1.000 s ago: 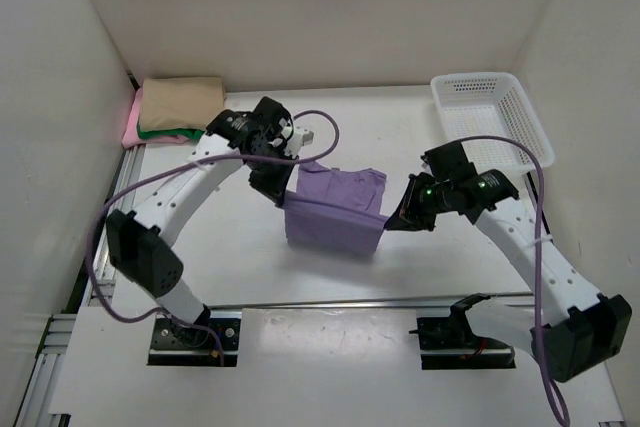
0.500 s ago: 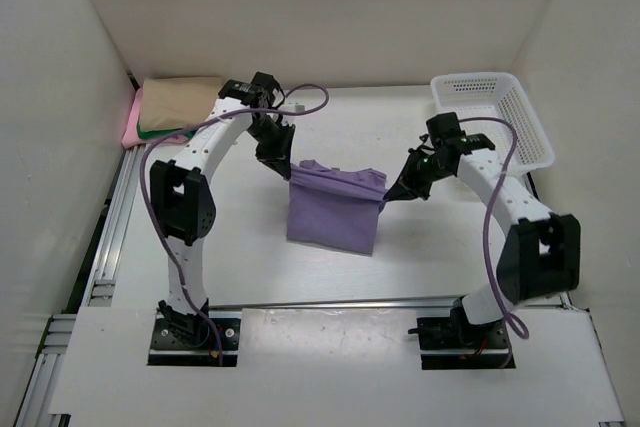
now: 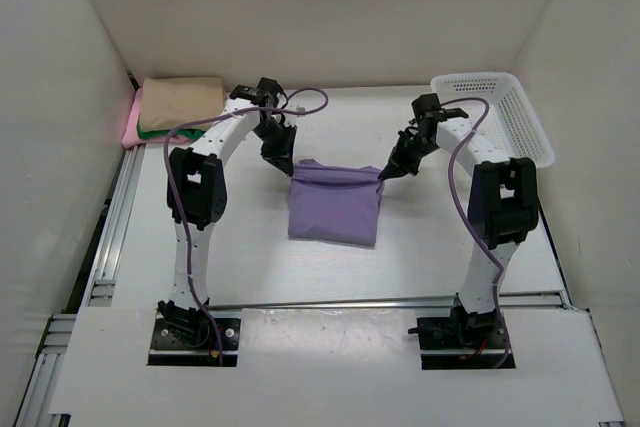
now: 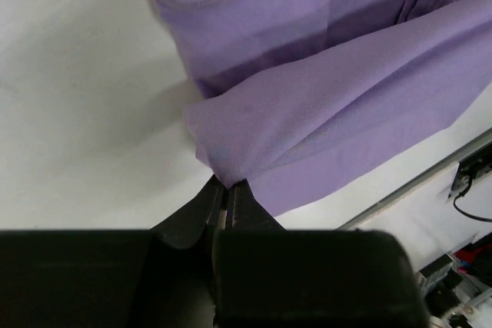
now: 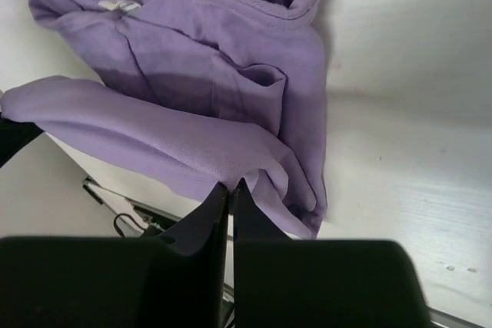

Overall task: Fold and stack the t-shirts
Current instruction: Fold the long partially folded tshirt into a neat square

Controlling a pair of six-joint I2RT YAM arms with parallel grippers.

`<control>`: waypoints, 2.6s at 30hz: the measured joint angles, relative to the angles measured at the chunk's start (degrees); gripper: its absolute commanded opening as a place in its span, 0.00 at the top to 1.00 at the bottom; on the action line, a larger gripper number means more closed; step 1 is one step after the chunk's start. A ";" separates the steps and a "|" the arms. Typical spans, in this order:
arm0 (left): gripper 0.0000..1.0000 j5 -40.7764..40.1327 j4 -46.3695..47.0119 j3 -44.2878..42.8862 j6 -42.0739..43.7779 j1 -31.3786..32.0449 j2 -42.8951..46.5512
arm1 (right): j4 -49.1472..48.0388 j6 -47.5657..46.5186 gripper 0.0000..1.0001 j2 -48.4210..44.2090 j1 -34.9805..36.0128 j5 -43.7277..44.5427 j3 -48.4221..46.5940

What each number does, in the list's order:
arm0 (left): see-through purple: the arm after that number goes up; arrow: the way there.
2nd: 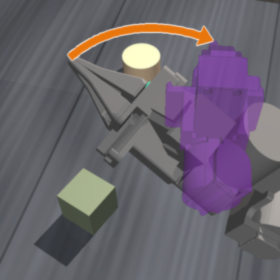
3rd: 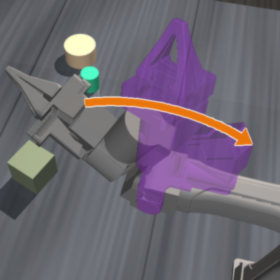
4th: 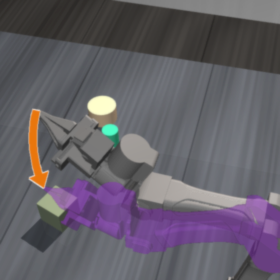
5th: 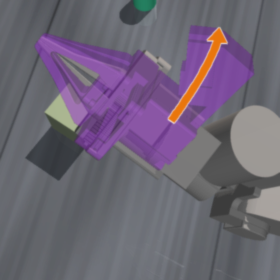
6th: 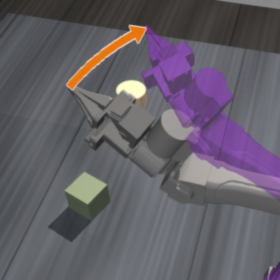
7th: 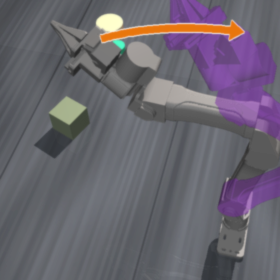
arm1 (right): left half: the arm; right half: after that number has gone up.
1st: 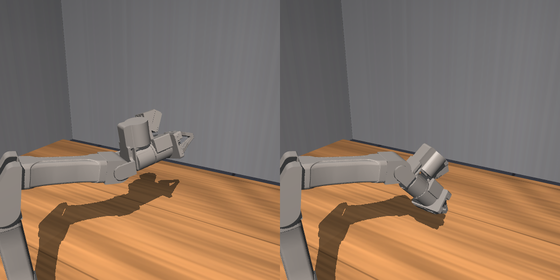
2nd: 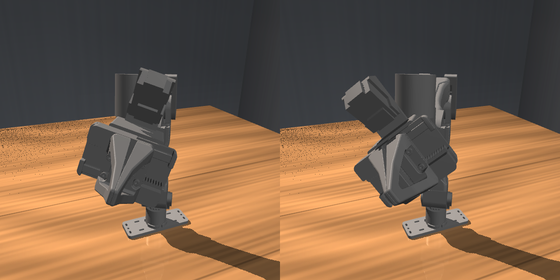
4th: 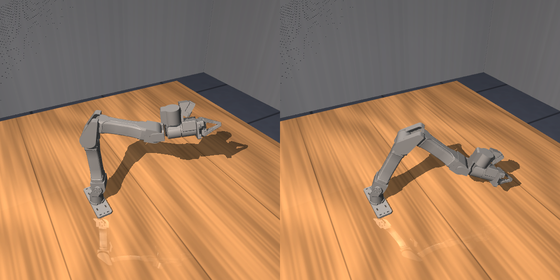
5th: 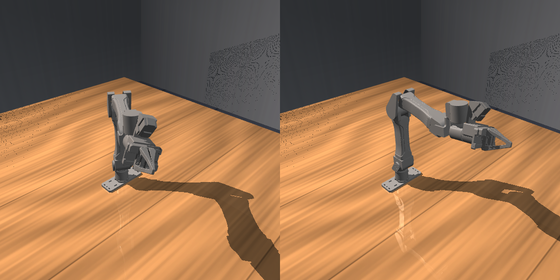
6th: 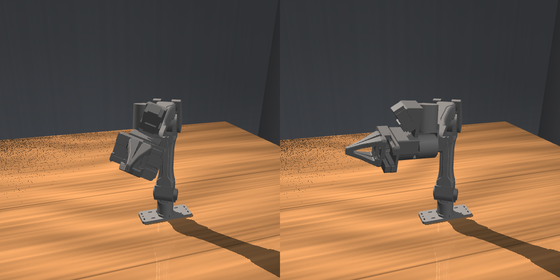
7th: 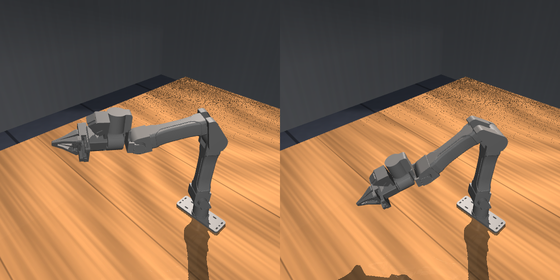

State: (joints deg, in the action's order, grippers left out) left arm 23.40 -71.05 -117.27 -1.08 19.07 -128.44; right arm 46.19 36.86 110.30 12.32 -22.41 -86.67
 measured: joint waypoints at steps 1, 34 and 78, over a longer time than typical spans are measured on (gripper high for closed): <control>0.90 -0.02 0.76 -0.04 0.00 0.00 -0.13 | -0.04 0.02 1.00 0.59 0.00 0.37 -0.66; 0.26 -7.32 18.10 0.83 0.76 1.36 0.61 | -10.69 -6.71 0.48 0.17 7.39 14.84 -0.52; 0.90 1.75 20.94 4.39 0.83 3.15 6.60 | -16.61 -10.88 1.00 -16.74 7.19 11.89 11.63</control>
State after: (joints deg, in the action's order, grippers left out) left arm 25.15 -50.11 -112.88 -0.25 22.22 -121.84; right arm 29.58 25.98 93.56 19.51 -10.52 -75.05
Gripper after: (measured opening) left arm 0.132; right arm 0.005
